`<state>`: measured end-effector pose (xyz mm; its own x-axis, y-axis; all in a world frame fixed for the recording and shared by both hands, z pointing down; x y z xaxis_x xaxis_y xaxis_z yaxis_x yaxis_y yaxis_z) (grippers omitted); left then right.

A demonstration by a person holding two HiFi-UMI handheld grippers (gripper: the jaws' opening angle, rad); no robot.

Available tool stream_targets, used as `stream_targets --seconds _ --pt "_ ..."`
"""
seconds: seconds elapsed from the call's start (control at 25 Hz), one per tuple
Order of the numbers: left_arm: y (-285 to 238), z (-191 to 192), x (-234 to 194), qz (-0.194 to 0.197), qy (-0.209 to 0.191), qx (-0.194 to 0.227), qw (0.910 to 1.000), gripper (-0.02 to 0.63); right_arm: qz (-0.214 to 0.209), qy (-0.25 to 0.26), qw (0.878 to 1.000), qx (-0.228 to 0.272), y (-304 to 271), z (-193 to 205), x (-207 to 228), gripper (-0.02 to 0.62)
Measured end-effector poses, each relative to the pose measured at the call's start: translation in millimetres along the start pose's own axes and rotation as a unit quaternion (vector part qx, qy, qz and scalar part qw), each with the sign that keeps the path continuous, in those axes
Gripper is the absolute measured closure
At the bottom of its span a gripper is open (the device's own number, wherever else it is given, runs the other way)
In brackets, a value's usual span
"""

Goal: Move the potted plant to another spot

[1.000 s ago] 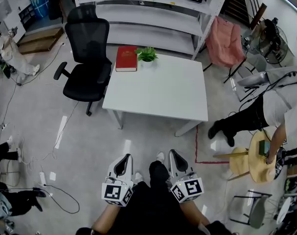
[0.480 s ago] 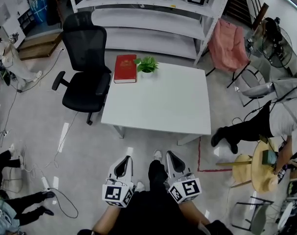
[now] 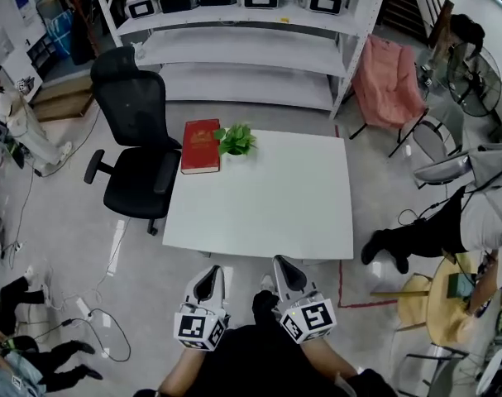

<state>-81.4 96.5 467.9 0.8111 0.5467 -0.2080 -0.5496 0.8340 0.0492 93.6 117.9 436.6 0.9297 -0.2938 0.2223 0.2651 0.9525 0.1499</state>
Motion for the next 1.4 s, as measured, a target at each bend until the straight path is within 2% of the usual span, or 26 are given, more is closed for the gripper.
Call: stream_targets --seconds 0.2,0.44,0.6,0.84,1.0,1.16,1.4 --pt "-62 1 9 -0.009 -0.008 -0.007 0.9999 0.588 -0.005 -0.011 1.0 -0.013 -30 -4 53 0.583" --pt "-111 9 14 -0.015 -0.008 -0.016 0.9997 0.588 -0.019 -0.028 0.999 -0.013 -63 -3 97 0.582" --pt "-129 18 9 -0.017 -0.02 -0.026 0.9993 0.588 -0.021 -0.038 0.999 -0.019 -77 4 113 0.582" --pt "-162 27 -20 -0.015 -0.036 -0.034 0.9987 0.588 -0.023 -0.039 0.998 -0.033 -101 21 122 0.582" --pt "-190 27 -40 0.005 -0.055 -0.04 0.9977 0.588 -0.014 -0.034 0.999 -0.034 -121 24 127 0.583" --pt "-219 26 -63 0.039 -0.098 -0.05 0.9932 0.589 0.006 -0.028 0.999 -0.035 -145 26 131 0.583" --pt "-262 35 -92 0.122 -0.132 -0.064 0.9816 0.588 0.034 -0.023 0.999 -0.031 -184 22 134 0.583"
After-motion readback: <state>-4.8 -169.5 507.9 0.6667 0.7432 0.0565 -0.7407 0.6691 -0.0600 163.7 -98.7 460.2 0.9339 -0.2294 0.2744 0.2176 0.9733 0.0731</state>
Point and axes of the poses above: the fingertips, and each gripper's own axes: y backward along the fingers, x to its right, z out of its underside, the point moved 4 cm from there along y, backward along the fingers, and after that the axes turned 15 degrees about x, right-handed, at the moved point
